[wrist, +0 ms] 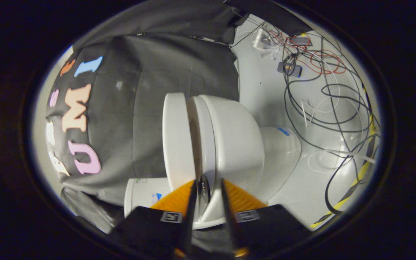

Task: Open the toilet lid.

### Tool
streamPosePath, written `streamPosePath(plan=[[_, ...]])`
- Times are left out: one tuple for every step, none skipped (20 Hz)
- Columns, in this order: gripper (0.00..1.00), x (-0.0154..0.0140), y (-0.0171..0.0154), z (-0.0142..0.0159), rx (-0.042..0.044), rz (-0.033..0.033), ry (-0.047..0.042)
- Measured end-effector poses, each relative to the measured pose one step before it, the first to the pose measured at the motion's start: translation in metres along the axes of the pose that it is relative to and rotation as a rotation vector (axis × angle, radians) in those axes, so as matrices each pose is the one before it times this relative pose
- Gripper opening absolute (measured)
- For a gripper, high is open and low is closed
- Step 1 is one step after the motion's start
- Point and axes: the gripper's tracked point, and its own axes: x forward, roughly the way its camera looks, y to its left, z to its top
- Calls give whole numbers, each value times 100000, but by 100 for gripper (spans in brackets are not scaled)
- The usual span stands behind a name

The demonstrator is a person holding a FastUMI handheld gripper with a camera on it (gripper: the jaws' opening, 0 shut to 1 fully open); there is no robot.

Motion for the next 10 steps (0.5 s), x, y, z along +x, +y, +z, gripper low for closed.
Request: streamPosePath(plan=[[26,-234,-643,-33,-5554,-2136,1156],[15,104,-381,853,1350,-1952,-2758],[11,208,487,698,-163,1012,-1184],[6,71,370,3,-164,-1825,-3706],[2,396,-367,-592,-4870,-3311,2302],[2,-474,-102,378,-986,-2451,-2014],[2,237,72,248,-372,-2103,-391],[2,-527,402,-17,685,-2076,-851],[2,-318,489,92,-1447,-743,-1017],[2,-398,540,99,-1912,-405,-1611]])
